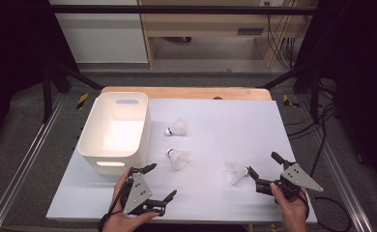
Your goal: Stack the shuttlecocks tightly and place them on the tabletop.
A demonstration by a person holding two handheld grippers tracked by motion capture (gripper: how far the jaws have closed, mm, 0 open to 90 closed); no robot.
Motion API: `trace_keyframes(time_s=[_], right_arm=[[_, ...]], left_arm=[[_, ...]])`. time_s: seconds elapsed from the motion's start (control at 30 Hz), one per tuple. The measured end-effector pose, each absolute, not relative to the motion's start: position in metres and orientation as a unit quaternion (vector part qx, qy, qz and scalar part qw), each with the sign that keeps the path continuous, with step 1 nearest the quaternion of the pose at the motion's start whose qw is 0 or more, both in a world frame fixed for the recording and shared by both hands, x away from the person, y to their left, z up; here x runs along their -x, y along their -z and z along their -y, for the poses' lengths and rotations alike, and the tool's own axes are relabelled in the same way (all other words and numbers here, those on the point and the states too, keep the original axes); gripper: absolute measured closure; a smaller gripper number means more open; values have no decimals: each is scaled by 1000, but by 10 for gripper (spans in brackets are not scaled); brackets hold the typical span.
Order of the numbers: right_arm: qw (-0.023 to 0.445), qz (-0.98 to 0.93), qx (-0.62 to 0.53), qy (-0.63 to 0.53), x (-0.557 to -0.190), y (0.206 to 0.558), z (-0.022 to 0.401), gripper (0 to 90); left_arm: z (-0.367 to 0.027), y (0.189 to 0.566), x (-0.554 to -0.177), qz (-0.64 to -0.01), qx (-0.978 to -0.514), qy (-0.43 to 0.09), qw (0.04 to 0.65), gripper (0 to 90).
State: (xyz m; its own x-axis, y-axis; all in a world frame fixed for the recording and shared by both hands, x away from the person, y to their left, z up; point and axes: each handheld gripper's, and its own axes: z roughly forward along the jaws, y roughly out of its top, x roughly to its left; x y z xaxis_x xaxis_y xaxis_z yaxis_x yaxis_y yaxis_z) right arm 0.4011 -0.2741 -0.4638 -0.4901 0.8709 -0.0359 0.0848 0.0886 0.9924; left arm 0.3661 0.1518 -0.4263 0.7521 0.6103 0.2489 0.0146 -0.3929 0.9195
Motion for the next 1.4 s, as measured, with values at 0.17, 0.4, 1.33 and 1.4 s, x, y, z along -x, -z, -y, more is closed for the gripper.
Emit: trace_keyframes(time_s=[0.17,0.4,1.33,1.4], right_arm=[[346,-652,-366,-567,-402,464,274,33],[345,-651,-364,-570,-399,463,275,34],[342,-658,-355,-569,-400,463,271,36],[341,-659,-355,-568,-400,463,271,37]], left_arm=[[-127,431,-384,-207,-798,-298,481,74],[-96,443,-423,-243,-808,-302,444,102],[-98,464,-447,-331,-812,-323,357,600],[-97,464,-447,-331,-811,-319,361,631]])
